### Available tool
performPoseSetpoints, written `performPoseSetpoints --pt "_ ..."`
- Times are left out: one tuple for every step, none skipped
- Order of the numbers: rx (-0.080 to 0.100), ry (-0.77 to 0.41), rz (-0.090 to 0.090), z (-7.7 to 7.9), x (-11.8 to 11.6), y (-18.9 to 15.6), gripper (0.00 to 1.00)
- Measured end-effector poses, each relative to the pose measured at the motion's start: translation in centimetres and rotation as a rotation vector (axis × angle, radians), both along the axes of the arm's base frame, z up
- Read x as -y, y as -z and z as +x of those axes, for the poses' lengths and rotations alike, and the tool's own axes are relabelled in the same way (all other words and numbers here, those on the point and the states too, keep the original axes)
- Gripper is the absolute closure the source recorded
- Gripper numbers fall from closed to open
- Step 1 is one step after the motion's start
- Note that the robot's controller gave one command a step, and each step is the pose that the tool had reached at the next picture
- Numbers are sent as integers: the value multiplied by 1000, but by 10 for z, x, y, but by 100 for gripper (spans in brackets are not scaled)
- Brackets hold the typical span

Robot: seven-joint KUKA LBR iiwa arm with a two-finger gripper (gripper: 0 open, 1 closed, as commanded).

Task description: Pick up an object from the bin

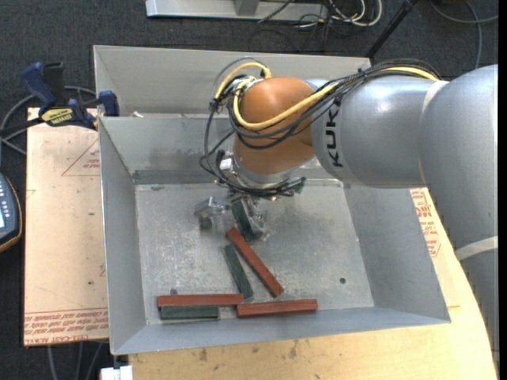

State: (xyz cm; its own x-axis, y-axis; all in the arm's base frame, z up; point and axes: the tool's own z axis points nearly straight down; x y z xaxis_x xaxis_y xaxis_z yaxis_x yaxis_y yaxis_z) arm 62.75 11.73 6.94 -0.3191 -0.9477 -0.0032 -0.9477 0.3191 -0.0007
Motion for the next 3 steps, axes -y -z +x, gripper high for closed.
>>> performPoseSetpoints --pt "1 -305 0 -5 -13 -1 0" --pt "2 -304 1 -5 -13 -2 100" --pt "5 -300 0 -3 -14 -43 100"
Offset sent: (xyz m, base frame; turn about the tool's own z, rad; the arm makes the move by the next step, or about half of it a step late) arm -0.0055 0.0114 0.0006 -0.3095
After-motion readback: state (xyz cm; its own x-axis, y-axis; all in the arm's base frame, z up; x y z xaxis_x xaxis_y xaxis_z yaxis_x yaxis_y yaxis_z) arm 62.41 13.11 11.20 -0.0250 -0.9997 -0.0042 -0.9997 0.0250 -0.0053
